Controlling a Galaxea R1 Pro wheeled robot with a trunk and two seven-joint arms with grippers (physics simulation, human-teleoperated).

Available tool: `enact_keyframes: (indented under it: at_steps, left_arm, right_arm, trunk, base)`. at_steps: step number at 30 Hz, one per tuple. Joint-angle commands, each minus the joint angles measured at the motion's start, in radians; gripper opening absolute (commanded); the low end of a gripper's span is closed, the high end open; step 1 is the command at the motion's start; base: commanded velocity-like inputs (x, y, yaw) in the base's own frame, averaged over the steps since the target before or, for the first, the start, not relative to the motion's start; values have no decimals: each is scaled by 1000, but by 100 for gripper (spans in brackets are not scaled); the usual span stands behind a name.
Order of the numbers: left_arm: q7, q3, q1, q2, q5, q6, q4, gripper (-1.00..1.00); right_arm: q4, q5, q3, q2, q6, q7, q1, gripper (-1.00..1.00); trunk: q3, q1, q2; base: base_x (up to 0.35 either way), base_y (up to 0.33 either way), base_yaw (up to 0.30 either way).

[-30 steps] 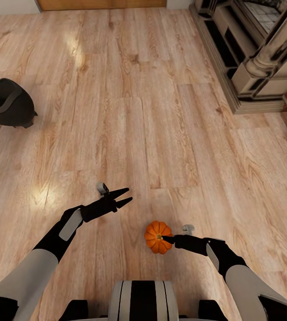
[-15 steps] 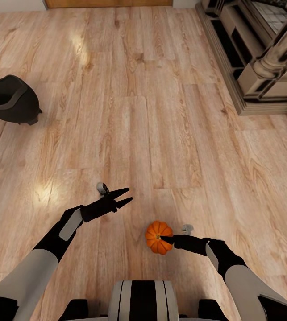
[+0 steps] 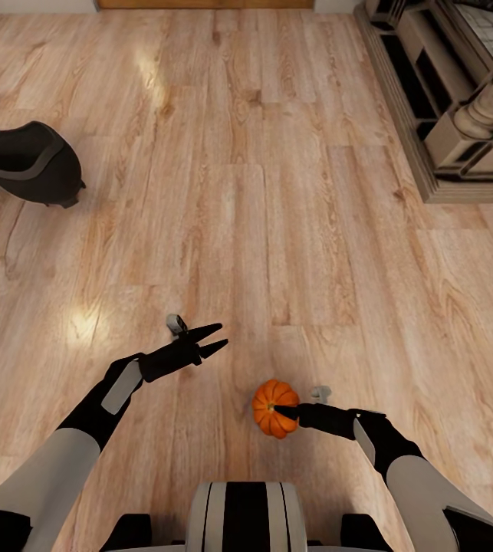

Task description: Place each of the two pumpkins and all three candles from the living room inside a cabinet in the living room (use any cabinet), then make sure every cabinet is closed, and position the cauldron so it is next to a table in the living room.

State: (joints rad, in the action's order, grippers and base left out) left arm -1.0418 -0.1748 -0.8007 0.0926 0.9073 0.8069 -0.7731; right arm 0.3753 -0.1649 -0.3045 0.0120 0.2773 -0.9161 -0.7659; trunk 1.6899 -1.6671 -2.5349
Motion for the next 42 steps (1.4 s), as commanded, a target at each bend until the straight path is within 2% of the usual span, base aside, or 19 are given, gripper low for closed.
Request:
enact_keyframes:
  at_steps: [1,11,12,25,30,32,34,35,39,42]
  left_arm:
    - [0,0,0,0,0,0,0,100]
    - [0,0,0,-1,0,0,0,100]
    - [0,0,0,-1,0,0,0,100]
    - [0,0,0,-1,-1,-2,0,100]
    - [0,0,0,-1,0,-13,0,100]
    - [0,0,0,-1,0,-13,0,100]
    - [0,0,0,-1,0,-14,0,100]
    - [0,0,0,-1,0,-14,0,100]
    - [0,0,0,-1,-1,-14,0,100]
    - [0,0,0,-1,0,-14,0,100]
  right_arm:
    - [-1,-13,3,0,-4,71,0,100]
    - [-1,-13,2,-1,-7,71,0,100]
    - [0,-13,2,-1,-8,70,0,-100]
    - [0,-13,2,3,-5,65,0,-100]
    - [7,-11,2,9,-2,52,0,-100]
    - [18,-11,1,13,-2,25,0,-100]
    - [24,-11,1,36,0,-72,0,-100]
    - [25,-8,1,46,2,-94,0,-100]
    - [35,50,1,88,58,-157,0,-100]
    - [40,70,1,112,72,-188,0,-100]
  trunk:
    - [0,0,0]
    - [0,0,0]
    - [0,0,0]
    - [0,0,0]
    - [0,0,0]
    - [0,0,0]
    - [0,0,0]
    - [0,0,0]
    - [0,0,0]
    - [0,0,0]
  base:
    - [0,0,21]
    - [0,0,2]
    - [0,0,0]
    - [0,0,0]
    - [0,0,0]
    - [0,0,0]
    - [0,0,0]
    - [0,0,0]
    - [0,0,0]
    - [0,0,0]
